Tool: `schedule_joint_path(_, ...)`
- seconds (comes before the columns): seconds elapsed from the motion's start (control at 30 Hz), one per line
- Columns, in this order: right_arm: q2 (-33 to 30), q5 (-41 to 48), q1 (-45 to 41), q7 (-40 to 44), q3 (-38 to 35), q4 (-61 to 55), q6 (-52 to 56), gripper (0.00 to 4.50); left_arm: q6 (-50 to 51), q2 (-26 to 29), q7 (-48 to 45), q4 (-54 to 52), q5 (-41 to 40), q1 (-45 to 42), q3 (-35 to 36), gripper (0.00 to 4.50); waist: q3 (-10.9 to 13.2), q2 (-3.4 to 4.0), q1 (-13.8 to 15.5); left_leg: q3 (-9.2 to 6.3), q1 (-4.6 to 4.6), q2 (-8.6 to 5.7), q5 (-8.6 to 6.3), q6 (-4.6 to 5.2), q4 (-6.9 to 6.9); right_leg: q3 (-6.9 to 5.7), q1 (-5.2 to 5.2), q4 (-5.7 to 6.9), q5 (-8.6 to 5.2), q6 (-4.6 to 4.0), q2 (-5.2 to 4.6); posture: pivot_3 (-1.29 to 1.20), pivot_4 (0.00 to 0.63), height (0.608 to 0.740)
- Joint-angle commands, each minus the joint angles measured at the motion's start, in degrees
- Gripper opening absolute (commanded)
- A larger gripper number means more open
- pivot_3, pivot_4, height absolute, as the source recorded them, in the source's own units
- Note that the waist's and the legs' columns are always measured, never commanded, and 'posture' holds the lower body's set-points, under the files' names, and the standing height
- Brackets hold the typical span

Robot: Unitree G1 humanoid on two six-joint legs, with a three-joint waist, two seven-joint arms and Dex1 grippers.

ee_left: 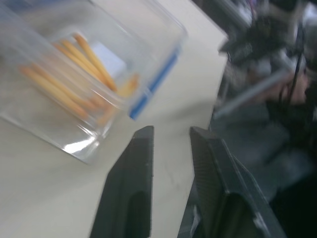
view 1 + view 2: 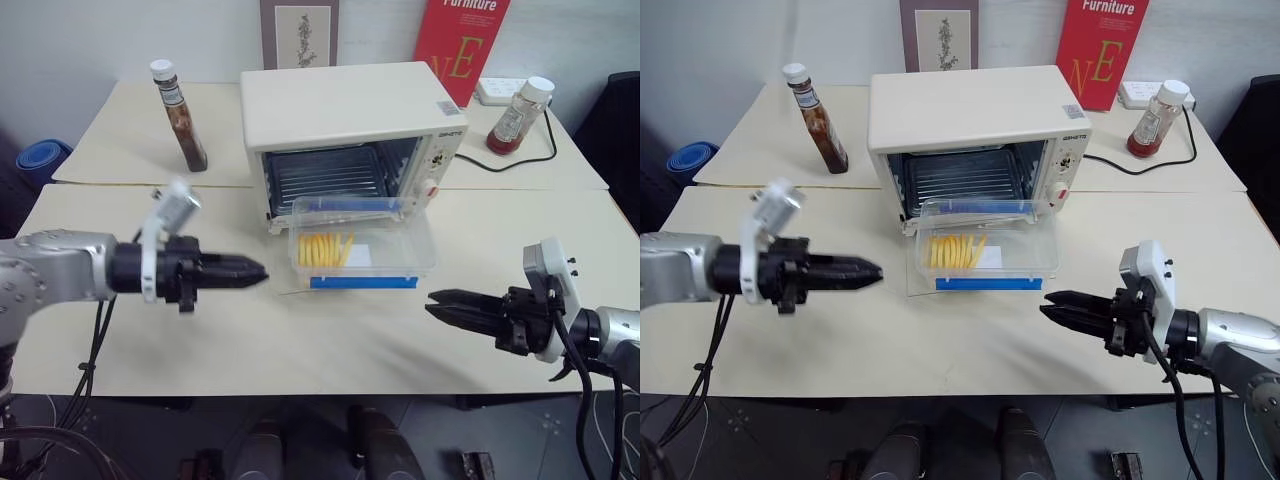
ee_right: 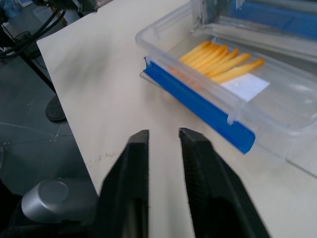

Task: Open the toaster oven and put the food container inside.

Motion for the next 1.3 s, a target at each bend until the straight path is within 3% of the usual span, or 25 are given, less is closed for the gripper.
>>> schedule_joint_path(0.03, -1.34, -3.24, 0.51, 1.77, 1.27, -0.17, -2.26, 0.00, -6.98, -1.13, -7.19, -2.05, 10.62, -0.91, -6.52, 0.04, 0.00, 0.00, -0.03, 0.00, -0.01, 0.04, 0.01, 0.03, 0.00, -0.01, 0.02, -0.11, 0.00, 0.00, 0.05, 0.00, 0.150, 0.740)
schedule_joint_path(0.17, 0.16, -9.37, -4.18, -0.04, 8.12, 3.05, -4.63, 0.00, -10.78, -6.58, -7.77, 0.24, 21.69, -4.46, -15.10, 0.04, 0.00, -0.01, -0.24, -0.01, 0.04, 0.07, 0.04, 0.09, 0.00, 0.01, 0.17, -0.22, 0.03, 0.06, 0.09, 0.00, 0.150, 0.740)
schedule_joint_path(0.27, 2.86, -14.01, -9.51, -1.80, 13.60, 6.39, -6.63, 0.00, -10.30, -12.52, -5.49, 4.64, 25.45, -6.91, -16.95, 0.04, 0.00, -0.01, -0.22, -0.05, 0.05, 0.07, 0.05, 0.15, 0.01, 0.02, 0.24, -0.27, 0.10, 0.18, 0.12, 0.00, 0.150, 0.740)
schedule_joint_path(0.33, 5.27, -18.21, -13.23, -4.09, 16.72, 9.46, -8.25, 0.00, -9.97, -16.32, -3.84, 6.76, 27.36, -8.17, -17.09, 0.04, 0.00, -0.01, -0.25, -0.07, 0.02, 0.07, 0.05, 0.18, 0.01, 0.02, 0.23, -0.26, 0.14, 0.26, 0.12, 0.00, 0.150, 0.740)
schedule_joint_path(0.43, 9.36, -23.98, -18.85, -7.89, 20.08, 14.93, -10.80, 0.00, -9.27, -22.69, 1.16, 10.53, 30.55, -10.37, -16.51, 0.04, 0.01, 0.00, -0.18, -0.12, 0.03, 0.05, 0.02, 0.23, 0.03, 0.01, 0.20, -0.16, 0.68, 1.23, 0.12, 0.00, 0.150, 0.740)
schedule_joint_path(0.57, 16.34, -29.43, -26.96, -12.29, 21.92, 23.25, -15.01, 0.00, -9.55, -32.24, 12.52, 19.15, 36.56, -14.78, -13.45, 0.04, 0.00, 0.00, -0.10, -0.19, -0.06, 0.03, 0.02, 0.24, 0.11, -0.01, 0.13, -0.06, 0.73, 1.31, 0.10, 0.00, 0.150, 0.740)
schedule_joint_path(0.73, 23.32, -34.07, -34.64, -15.32, 22.70, 33.65, -20.50, 0.00, -13.32, -39.46, 21.63, 28.46, 42.81, -19.22, -9.35, 0.04, 0.02, 0.03, -0.17, -0.19, -0.05, 0.00, 0.05, 0.19, 0.18, -0.01, 0.06, 0.14, 0.77, 1.32, 0.08, 0.00, 0.150, 0.740)
schedule_joint_path(0.9, 28.80, -36.49, -40.82, -18.54, 21.03, 42.40, -25.75, 0.00, -17.76, -44.02, 25.97, 36.88, 46.19, -23.42, -5.50, 0.04, 0.02, 0.03, -0.14, -0.19, -0.08, -0.03, 0.07, 0.19, 0.16, -0.03, -0.03, 0.22, 0.78, 1.33, 0.04, 0.00, 0.150, 0.740)
schedule_joint_path(1.07, 31.03, -36.61, -42.91, -18.74, 19.78, 45.51, -27.69, 0.00, -18.38, -45.02, 24.68, 37.04, 46.52, -23.28, -3.82, 0.04, 0.02, 0.04, -0.19, -0.17, -0.19, -0.02, 0.09, 0.15, 0.14, -0.02, -0.21, 0.50, 0.78, 1.33, 0.01, 0.00, 0.150, 0.740)
schedule_joint_path(1.3, 27.54, -34.02, -37.34, -15.50, 18.70, 36.61, -23.00, 0.00, -14.97, -43.23, 23.98, 32.00, 44.85, -20.40, 0.36, 0.04, 0.03, 0.06, -0.59, -0.17, -0.17, -0.01, 0.10, 0.14, 0.10, -0.01, -0.24, 0.58, 0.78, 1.32, 0.02, 0.00, 0.150, 0.740)
